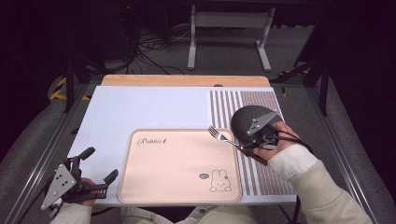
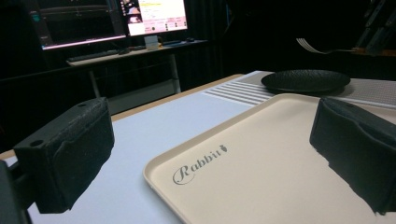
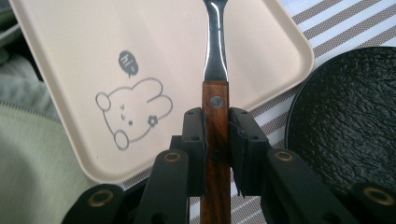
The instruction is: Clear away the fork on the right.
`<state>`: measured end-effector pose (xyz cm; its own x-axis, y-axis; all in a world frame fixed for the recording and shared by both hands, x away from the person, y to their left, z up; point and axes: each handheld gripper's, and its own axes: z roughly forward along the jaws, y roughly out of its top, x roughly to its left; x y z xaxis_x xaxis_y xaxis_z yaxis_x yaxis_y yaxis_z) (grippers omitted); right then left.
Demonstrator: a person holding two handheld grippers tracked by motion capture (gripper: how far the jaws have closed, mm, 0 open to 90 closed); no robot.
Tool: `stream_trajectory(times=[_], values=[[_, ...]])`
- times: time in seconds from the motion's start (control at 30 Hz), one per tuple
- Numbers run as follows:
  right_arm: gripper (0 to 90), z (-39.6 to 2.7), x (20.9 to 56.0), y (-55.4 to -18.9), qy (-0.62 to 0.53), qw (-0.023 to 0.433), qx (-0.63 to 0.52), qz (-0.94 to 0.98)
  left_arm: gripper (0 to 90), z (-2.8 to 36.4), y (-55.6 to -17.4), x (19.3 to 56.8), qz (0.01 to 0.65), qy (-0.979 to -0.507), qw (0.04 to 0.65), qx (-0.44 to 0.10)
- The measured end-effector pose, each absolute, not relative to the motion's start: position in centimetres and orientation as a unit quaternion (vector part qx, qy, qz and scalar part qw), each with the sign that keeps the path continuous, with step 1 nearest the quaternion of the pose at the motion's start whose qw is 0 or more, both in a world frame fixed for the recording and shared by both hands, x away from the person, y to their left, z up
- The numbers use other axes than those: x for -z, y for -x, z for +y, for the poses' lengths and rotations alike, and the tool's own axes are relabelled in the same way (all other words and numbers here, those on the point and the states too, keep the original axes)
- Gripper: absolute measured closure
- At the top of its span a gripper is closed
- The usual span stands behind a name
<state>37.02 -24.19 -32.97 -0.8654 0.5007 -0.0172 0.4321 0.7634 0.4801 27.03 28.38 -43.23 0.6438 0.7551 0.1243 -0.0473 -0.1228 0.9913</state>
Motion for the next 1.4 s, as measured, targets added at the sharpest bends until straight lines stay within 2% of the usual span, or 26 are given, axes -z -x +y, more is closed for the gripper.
stream_trajectory(times=[0.33,0.83,1.4], values=[[77.6,-22.5,33.8,-36.6,-0.32,0.084,-0.242,0.912,0.2,28.4,-27.0,43.2,0.263,-0.672,0.609,-0.329],[77.5,-21.0,35.2,-36.6,-0.404,0.064,-0.248,0.878,0.2,28.4,-27.0,43.2,0.262,-0.673,0.608,-0.33],[77.6,-19.2,37.7,-36.9,-0.414,0.037,-0.246,0.876,0.2,28.4,-27.0,43.2,0.261,-0.673,0.609,-0.328]])
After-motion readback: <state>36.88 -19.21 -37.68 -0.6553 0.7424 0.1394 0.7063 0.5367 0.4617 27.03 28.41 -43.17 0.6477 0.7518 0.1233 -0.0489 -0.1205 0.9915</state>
